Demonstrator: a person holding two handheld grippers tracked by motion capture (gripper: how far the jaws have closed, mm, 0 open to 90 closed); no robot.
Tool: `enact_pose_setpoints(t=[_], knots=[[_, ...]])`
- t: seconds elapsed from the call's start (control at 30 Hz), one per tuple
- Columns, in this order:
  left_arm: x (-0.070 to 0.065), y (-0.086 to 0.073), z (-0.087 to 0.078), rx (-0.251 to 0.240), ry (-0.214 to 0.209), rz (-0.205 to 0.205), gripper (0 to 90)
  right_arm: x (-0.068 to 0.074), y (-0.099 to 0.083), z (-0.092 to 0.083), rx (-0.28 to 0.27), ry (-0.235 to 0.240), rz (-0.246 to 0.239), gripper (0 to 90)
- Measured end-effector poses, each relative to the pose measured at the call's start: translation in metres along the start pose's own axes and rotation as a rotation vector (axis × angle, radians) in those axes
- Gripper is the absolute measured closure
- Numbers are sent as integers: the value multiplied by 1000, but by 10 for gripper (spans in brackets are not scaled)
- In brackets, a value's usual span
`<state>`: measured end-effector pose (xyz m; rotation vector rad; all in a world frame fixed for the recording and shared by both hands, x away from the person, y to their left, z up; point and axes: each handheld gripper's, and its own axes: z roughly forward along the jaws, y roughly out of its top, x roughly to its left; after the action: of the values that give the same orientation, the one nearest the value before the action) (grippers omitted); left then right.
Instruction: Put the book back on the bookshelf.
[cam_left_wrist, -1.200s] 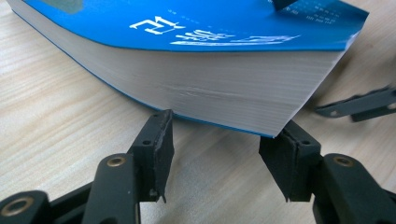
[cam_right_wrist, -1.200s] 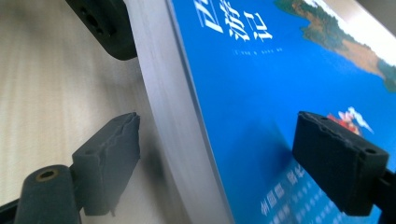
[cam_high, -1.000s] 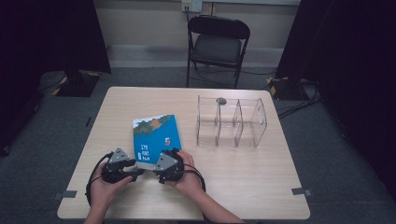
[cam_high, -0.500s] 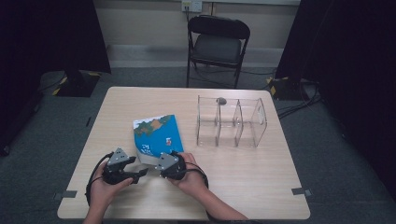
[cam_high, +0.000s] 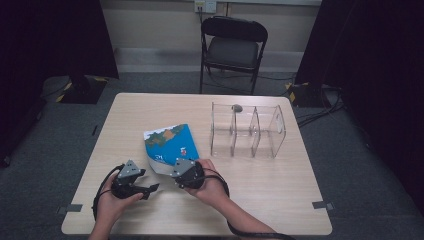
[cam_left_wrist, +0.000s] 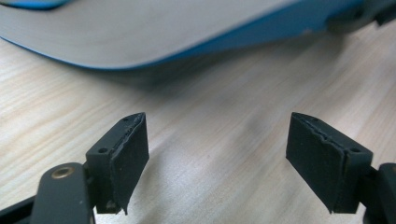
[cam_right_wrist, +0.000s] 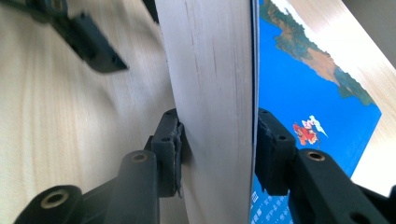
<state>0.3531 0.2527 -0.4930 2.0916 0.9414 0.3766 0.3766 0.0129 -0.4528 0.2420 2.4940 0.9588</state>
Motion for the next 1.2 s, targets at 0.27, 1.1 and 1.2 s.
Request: enact_pose_setpoints(t=[0.27, 1.1, 1.2], knots=[[1, -1, 2, -2, -6, 4, 177, -6, 8, -9, 25, 25, 16, 591], [5, -9, 2, 50, 0, 65, 157, -24, 27, -29, 62, 91, 62, 596], [5, -9, 2, 50, -1, 64, 157, -26, 30, -32, 72, 100, 66, 598]])
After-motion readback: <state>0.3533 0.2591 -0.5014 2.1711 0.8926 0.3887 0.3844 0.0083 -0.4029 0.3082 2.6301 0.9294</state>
